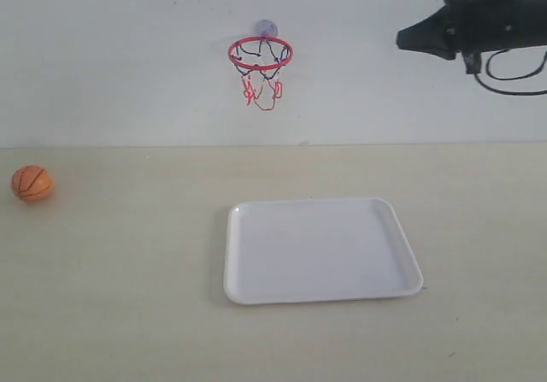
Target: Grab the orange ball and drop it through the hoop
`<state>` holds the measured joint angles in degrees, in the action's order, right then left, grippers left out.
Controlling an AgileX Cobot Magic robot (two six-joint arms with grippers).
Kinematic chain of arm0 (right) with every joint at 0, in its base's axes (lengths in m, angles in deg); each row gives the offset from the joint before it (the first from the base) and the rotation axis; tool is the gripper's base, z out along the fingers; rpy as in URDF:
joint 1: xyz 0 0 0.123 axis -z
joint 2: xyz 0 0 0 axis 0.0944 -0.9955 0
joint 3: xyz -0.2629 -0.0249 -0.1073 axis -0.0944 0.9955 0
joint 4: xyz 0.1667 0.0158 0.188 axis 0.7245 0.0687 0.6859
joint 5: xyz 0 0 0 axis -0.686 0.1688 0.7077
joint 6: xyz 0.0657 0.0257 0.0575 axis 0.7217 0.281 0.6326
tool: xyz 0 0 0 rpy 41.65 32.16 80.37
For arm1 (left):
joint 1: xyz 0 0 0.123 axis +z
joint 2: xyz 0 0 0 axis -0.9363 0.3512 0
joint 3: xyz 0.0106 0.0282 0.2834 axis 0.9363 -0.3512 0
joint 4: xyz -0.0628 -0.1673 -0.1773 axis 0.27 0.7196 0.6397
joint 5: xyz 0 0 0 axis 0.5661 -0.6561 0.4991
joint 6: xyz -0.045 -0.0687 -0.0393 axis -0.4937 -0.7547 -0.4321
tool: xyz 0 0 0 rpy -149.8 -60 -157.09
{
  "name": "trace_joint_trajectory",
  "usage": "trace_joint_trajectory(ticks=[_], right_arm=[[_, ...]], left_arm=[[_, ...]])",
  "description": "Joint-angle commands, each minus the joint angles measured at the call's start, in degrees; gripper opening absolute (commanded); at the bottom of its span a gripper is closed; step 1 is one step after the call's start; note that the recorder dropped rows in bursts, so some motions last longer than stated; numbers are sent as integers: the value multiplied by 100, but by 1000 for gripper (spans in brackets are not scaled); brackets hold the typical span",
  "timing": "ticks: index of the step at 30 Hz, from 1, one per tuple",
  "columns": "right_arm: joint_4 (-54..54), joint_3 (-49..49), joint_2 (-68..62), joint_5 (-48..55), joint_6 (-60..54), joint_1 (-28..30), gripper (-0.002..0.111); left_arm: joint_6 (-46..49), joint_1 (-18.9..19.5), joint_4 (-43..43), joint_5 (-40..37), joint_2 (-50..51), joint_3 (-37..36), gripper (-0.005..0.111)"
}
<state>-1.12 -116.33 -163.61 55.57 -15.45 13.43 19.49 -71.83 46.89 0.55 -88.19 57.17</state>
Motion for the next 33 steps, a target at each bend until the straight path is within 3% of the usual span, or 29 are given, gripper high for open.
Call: trace_joint_trajectory(ticks=[1,5,12,16,21,33], right_arm=[[-555,484,484,182,1385,342,3],[-1025,1643,1346,182,1124,331,3],[-865,5030,3950,182,-314,331,3],[-885,6436,5372,182,-397,331,3],[-885,7201,6683,182,-411,331,3],[-848,7258,8061,182,-401,346,3]], left_arm=[[-14,15,16,45,-9,-22,4],[-14,15,16,45,-9,-22,4],[-14,15,16,45,-9,-22,4],[-14,15,16,45,-9,-22,4],[-14,15,16,45,-9,-22,4],[-14,15,16,45,-9,-22,4]])
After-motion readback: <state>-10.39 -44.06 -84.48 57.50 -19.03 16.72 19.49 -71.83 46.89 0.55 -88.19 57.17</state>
